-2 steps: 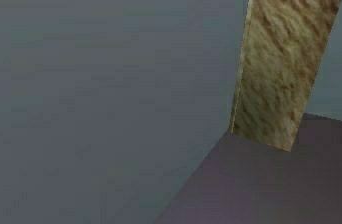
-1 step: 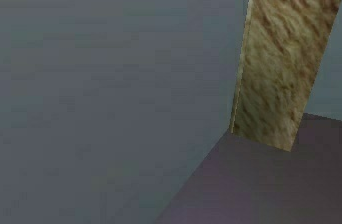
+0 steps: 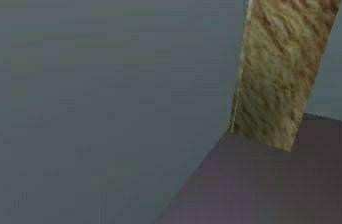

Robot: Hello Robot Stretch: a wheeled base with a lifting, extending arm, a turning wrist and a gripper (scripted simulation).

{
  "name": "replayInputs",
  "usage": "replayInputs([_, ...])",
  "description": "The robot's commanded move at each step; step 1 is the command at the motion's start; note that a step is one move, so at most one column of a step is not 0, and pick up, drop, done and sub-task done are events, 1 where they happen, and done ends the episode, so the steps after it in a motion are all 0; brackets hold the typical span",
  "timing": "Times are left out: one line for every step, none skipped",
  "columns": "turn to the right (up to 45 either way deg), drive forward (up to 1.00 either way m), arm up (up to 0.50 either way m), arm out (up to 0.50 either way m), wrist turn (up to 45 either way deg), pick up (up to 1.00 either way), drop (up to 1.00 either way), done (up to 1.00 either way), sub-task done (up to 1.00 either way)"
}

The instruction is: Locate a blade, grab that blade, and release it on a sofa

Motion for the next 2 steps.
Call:
replayInputs([0.0, 0.00, 0.06, 0.00, 0.0, 0.00, 0.00, 0.00, 0.00])
replayInputs([0.0, 0.00, 0.00, 0.00, -45.0, 0.00, 0.00, 0.00, 0.00])
